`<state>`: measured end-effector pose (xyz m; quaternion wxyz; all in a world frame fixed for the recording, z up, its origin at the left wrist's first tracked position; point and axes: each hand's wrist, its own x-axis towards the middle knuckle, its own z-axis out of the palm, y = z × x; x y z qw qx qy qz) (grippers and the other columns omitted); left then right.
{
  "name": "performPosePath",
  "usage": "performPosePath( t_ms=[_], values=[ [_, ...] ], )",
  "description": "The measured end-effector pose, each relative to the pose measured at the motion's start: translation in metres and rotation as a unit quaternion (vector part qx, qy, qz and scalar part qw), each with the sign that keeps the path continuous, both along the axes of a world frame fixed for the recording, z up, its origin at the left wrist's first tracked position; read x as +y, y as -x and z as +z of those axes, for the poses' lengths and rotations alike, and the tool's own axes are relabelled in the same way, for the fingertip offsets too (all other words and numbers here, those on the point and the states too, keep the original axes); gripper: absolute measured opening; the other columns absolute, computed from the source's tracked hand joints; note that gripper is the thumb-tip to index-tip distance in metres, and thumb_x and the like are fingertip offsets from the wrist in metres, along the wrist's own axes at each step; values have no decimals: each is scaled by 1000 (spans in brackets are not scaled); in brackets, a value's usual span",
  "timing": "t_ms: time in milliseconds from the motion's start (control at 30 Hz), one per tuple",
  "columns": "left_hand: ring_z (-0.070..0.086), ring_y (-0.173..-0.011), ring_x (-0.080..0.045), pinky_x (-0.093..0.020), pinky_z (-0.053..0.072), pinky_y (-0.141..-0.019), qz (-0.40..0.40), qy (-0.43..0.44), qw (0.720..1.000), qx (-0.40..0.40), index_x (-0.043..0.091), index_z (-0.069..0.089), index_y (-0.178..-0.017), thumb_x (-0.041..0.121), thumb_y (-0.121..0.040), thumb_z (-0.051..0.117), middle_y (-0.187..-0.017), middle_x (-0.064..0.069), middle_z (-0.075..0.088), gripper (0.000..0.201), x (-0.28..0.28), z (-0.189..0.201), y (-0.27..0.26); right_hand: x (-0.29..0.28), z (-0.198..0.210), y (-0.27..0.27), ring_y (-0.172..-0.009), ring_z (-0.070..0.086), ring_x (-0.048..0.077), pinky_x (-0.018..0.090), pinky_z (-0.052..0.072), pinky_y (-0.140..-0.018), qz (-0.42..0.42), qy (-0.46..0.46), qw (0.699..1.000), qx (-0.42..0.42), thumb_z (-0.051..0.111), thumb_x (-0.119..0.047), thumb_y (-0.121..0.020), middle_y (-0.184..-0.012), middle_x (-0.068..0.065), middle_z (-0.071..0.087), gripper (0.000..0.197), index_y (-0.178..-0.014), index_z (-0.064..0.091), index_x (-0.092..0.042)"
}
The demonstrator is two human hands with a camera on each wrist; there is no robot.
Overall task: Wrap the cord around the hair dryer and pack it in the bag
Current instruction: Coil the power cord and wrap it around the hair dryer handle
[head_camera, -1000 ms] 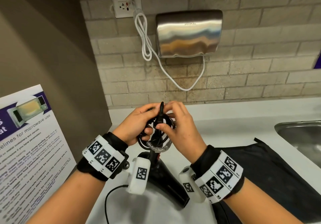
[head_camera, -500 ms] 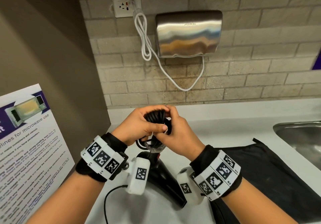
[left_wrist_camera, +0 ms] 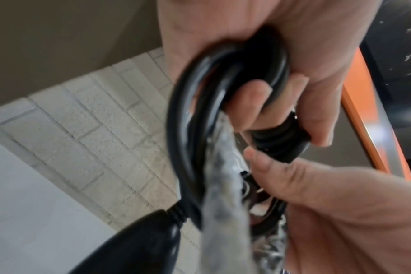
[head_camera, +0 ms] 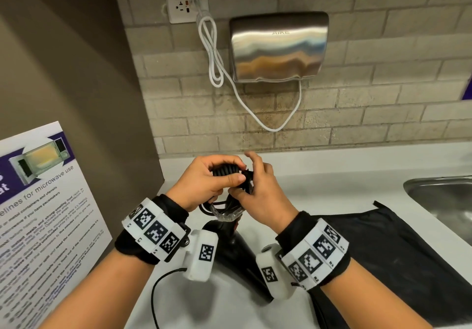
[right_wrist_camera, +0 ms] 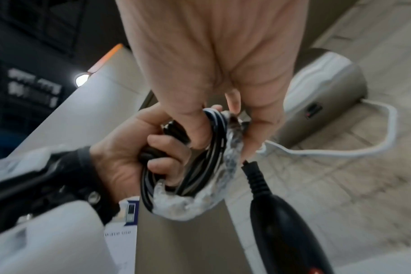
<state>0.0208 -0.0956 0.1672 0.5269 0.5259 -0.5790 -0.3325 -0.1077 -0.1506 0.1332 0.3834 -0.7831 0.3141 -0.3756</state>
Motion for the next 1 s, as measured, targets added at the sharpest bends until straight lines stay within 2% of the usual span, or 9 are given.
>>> performPosePath(
  t_ms=[67, 133, 233, 300, 467, 600, 700, 900, 1000],
  values=[
    [35, -38, -10, -17, 32, -34, -12, 7, 1000, -3, 13, 67, -90, 2, -73, 69, -75, -1, 65, 20, 0, 0, -2, -5, 1, 3, -89, 48, 12, 18, 40, -77, 10, -21, 999, 49, 63, -20, -83, -117, 4, 37, 60, -134, 33, -23],
    [37, -40, -12, -17, 33, -34, -29, 7, 1000, -3, 13, 67, -89, 8, -65, 72, -75, 4, 67, 25, 1, 1, -4, -10, 1, 3, -82, 55, 15, 21, 45, -71, 42, -51, 997, 48, 60, -9, -81, -117, 9, 43, 44, -120, 46, -22],
    [39, -38, -10, -17, 34, -33, -33, 4, 999, -1, 14, 66, -87, 2, -66, 71, -73, 4, 67, 24, 1, 1, -8, -20, 3, 6, -79, 56, 20, 25, 47, -72, 107, -176, 974, -92, 46, 13, -80, -105, 14, 51, 33, -99, 55, -13],
    [40, -39, -9, -17, 34, -33, -32, 2, 999, 0, 15, 66, -86, -4, -69, 69, -70, 5, 67, 25, 2, 1, -8, -24, 4, 8, -78, 56, 20, 24, 50, -72, 114, -217, 954, -175, 46, 10, -86, -95, 9, 53, 24, -88, 56, -12],
    [39, -40, -12, -18, 34, -33, -60, -3, 998, 1, 27, 72, -79, 10, -61, 78, -79, 3, 69, 25, 5, -3, -6, -29, 8, 8, -70, 57, 18, 17, 55, -63, 58, -152, 963, -213, 61, 12, -78, -89, 0, 48, 31, -82, 54, -17],
    [33, -33, -6, -15, 30, -33, -8, -13, 998, 57, 21, 67, -93, 15, -66, 72, -91, 5, 70, 29, 5, -4, -9, -27, 17, 11, -55, 58, 7, 16, 53, -64, 30, -108, 959, -261, 61, 17, -74, -84, -3, 46, 39, -85, 52, -20],
    [31, -33, -5, -15, 27, -34, 8, -61, 996, 70, 22, 61, -106, 6, -79, 64, -99, 2, 68, 32, 6, -4, -7, -22, 21, 11, -62, 55, 14, 17, 50, -64, 17, -45, 960, -276, 60, 19, -72, -82, -5, 45, 47, -86, 50, -24],
    [32, -35, -5, -16, 28, -34, -33, -134, 990, 10, 13, 66, -97, 9, -86, 58, -71, -7, 48, 15, 11, -7, -1, -15, 22, 8, -76, 55, 17, 28, 53, -76, 41, 41, 958, -279, 61, 18, -71, -82, -8, 47, 51, -86, 51, -30],
    [32, -36, -6, -16, 28, -34, -35, -136, 990, -7, 14, 68, -94, 10, -85, 59, -64, -3, 49, 13, 13, -11, -1, -16, 14, 9, -81, 58, 13, 24, 53, -79, 58, 25, 957, -284, 62, 14, -74, -88, -7, 49, 51, -93, 49, -32]
  ],
)
